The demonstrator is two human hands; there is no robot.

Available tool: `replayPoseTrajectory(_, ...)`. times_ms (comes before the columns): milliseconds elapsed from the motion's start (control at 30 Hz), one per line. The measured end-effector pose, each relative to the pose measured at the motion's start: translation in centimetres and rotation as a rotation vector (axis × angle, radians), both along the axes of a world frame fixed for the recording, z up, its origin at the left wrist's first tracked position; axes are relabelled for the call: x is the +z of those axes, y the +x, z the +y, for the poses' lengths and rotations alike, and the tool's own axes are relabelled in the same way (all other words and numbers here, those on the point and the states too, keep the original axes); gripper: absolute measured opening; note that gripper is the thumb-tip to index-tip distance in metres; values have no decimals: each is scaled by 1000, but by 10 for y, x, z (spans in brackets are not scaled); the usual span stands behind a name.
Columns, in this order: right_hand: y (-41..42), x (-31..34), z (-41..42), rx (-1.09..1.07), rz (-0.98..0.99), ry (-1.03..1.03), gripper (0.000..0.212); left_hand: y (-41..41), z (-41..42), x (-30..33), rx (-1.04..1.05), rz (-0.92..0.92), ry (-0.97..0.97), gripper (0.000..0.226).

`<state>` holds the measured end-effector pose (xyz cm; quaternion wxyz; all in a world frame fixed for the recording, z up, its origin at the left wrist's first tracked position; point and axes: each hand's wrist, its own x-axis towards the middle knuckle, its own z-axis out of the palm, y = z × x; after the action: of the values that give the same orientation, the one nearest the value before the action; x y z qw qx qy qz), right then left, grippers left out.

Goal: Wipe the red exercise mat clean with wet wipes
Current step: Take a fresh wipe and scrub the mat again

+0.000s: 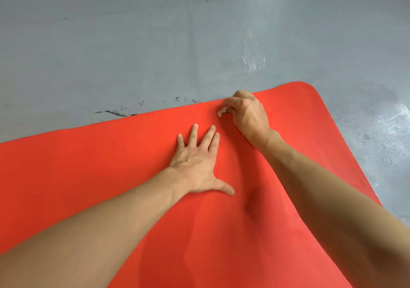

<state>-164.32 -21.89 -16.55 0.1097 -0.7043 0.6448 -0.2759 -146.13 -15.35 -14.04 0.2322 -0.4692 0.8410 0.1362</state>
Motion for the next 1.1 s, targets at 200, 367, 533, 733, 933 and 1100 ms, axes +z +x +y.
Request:
replayPoseTrajectory(200, -4, 0, 11, 136, -1, -40, 28, 2, -2, -1, 1, 13, 12, 153)
replayPoseTrajectory(367, -28, -1, 121, 297, 0, 6, 38, -1, -1, 1, -2, 18, 42, 152)
replayPoseTrajectory(533, -12, 6, 103, 283, 52, -31, 37, 1, -2, 1, 1, 23, 53, 151)
replayPoseTrajectory(733, -6, 4, -35, -2, 55, 3, 18, 1, -2, -1, -1, 14, 35, 153)
replayPoseTrajectory(933, -34, 1, 43, 31, 49, -33, 32, 0, -1, -1, -7, 9, 51, 152)
replayPoseTrajectory(1100, -48, 3, 106, 34, 76, -56, 36, 0, -3, -2, -5, 2, 51, 151)
